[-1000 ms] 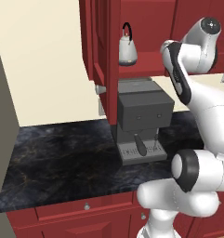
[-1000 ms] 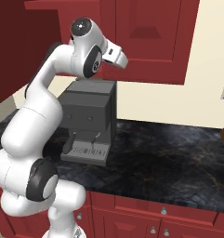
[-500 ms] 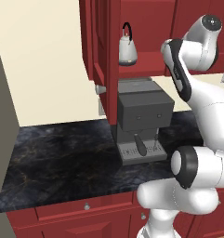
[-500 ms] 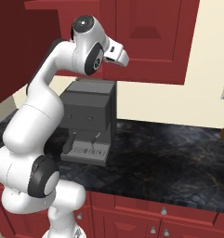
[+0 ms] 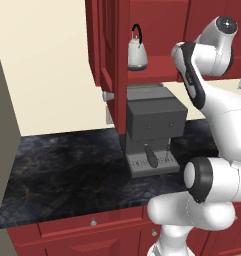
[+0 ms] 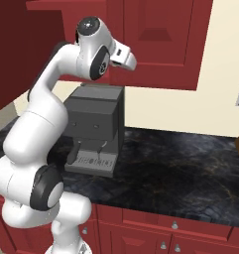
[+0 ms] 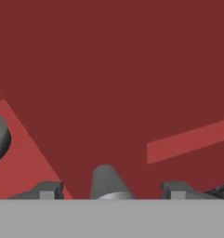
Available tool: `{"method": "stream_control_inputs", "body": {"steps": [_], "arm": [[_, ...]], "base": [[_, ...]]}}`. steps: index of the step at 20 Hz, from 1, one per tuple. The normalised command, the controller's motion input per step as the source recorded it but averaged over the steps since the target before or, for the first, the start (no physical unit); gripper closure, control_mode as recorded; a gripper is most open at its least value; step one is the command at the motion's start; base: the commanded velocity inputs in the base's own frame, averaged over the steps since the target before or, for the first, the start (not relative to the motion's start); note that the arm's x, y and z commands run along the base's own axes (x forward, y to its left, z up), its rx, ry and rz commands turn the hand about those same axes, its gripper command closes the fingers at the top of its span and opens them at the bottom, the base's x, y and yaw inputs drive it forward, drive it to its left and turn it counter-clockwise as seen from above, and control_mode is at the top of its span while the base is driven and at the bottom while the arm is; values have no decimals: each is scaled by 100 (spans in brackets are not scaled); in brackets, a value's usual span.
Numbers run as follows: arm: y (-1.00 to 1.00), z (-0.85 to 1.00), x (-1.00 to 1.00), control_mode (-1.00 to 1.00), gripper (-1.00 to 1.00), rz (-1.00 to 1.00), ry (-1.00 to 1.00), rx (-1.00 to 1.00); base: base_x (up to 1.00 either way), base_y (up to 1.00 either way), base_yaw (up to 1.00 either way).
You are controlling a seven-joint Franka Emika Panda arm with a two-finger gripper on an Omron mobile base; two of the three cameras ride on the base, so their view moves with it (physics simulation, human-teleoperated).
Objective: Open the cabinet, pick the kettle from the cabinet, and place it in the sink.
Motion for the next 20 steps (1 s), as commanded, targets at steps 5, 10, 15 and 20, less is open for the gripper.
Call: {"method": "stream_control_inputs", "body": {"steps": [5, 10, 15, 20], "arm": [[2, 0, 32, -100, 100, 0, -1, 5], [1, -2, 26, -100, 100, 0, -5, 9], [0, -10, -6, -100, 100, 3, -5, 14], [0, -13, -5, -100, 100, 4, 0, 11]], "base": [[0, 0, 0], [0, 0, 0], [0, 0, 0], [0, 0, 0]]}}
